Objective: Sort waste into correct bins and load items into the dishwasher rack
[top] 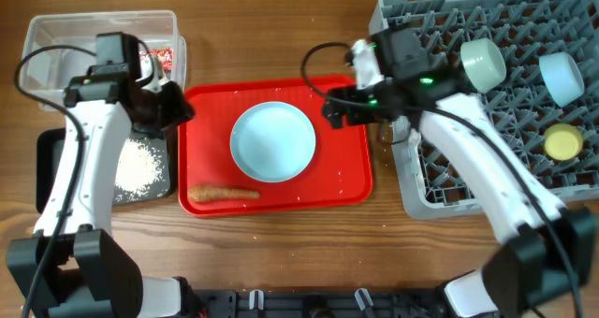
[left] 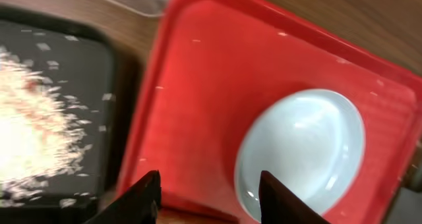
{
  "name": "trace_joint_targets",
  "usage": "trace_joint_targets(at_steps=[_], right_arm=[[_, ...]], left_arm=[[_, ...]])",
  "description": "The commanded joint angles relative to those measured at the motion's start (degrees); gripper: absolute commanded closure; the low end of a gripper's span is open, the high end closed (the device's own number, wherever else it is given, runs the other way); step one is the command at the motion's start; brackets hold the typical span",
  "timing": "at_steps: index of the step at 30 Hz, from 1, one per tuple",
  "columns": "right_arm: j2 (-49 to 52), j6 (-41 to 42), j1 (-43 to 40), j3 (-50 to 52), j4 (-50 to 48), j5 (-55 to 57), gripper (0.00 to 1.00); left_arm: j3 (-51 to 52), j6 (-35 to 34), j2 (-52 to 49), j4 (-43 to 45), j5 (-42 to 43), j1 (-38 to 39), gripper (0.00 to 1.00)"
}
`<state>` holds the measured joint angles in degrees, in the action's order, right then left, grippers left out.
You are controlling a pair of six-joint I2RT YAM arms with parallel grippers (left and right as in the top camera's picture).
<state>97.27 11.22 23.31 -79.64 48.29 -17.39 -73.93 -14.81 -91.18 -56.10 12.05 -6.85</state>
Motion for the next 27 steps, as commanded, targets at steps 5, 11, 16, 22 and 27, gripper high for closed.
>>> trace_joint_targets(at_steps=[5,11,16,22,27], right_arm=[[11.9,3.0,4.4,0.3,-3.9,-1.4,0.22],[17.8,6.6,5.8,0.3,-6.8,-1.1,0.31],[20.1,7.8,7.0,0.3,-8.9,-1.1,0.41],[21.6,9.9,8.0,0.3,-9.7,0.9,0.50],[22.4,11.9,8.0,0.3,-9.8,1.2,0.72]], left_arm=[[-0.3,0.7,0.2,-0.1,-2.6,-1.3,0.51],[-0.3,0.7,0.2,-0.1,-2.6,-1.3,0.51],[-0.3,0.7,0.2,-0.1,-2.6,-1.3,0.51],[-0.3,0.7,0.2,-0.2,-2.5,-1.3,0.51],[-0.3,0.7,0.2,-0.2,-2.6,-1.3,0.50]])
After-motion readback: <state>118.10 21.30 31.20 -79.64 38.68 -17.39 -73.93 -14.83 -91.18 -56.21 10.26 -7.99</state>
